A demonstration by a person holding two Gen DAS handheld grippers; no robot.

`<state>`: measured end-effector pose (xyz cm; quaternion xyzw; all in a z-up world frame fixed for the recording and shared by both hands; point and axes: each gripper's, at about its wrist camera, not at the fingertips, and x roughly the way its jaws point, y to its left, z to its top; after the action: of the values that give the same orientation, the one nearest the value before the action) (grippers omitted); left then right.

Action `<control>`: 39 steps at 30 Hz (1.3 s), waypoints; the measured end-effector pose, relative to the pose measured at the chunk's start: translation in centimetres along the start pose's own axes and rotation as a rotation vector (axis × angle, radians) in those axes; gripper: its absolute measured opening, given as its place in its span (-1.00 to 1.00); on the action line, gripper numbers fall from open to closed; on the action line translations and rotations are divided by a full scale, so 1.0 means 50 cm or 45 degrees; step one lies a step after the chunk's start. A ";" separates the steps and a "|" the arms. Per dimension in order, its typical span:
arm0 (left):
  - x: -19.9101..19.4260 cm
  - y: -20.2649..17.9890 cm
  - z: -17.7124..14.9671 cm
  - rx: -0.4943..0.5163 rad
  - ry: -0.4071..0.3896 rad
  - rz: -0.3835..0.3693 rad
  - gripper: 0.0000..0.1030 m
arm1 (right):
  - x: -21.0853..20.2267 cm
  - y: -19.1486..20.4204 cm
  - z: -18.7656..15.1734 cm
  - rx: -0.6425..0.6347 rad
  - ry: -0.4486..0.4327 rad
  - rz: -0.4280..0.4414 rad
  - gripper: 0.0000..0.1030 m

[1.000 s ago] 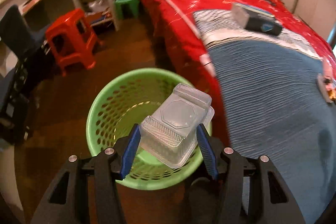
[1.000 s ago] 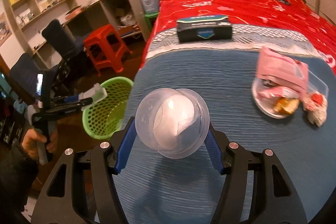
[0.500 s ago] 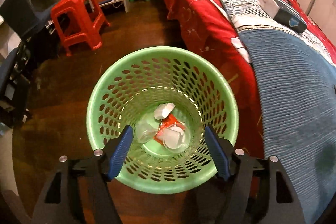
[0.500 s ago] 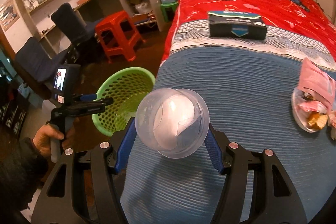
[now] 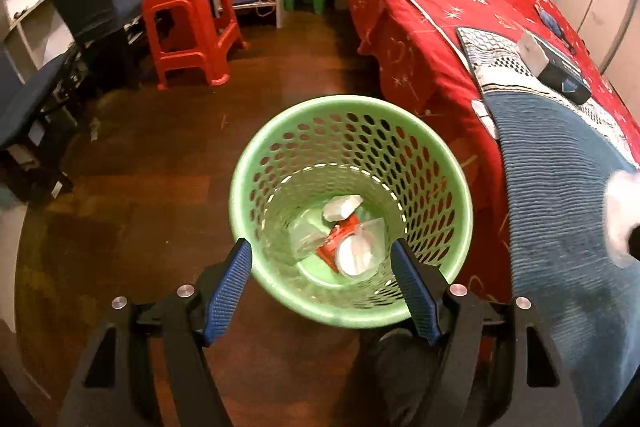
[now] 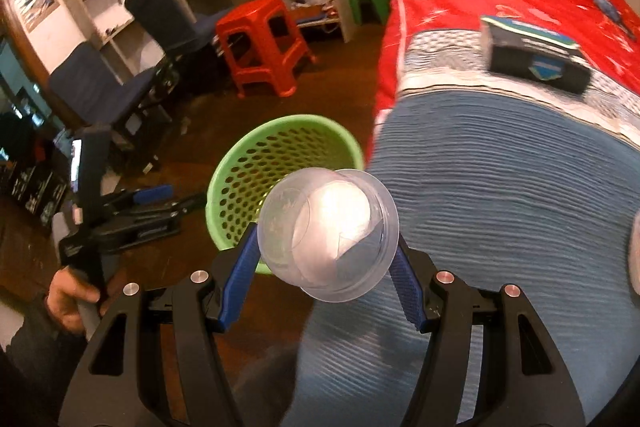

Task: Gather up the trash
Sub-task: 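Carry the cup and tray over the green wastebasket and open both tools, then move the right tool to the crumpled paper while the left tool approaches the pink packet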

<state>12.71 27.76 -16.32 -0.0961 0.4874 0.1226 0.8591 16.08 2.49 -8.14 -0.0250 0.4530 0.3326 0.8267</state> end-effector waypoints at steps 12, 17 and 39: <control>-0.057 0.057 -0.026 -0.033 -0.078 0.043 0.44 | 0.154 0.080 0.055 -0.035 0.136 0.034 0.21; -0.058 0.071 -0.033 -0.061 -0.071 0.037 0.44 | 0.203 0.089 0.066 -0.004 0.184 0.057 0.22; -0.115 -0.030 -0.027 0.023 -0.123 -0.005 0.46 | -0.008 0.003 -0.004 0.005 -0.029 -0.051 0.44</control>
<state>9.23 25.26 -12.00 -0.0835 0.4463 0.1210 0.8827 15.70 2.32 -7.93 -0.0286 0.4436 0.3154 0.8384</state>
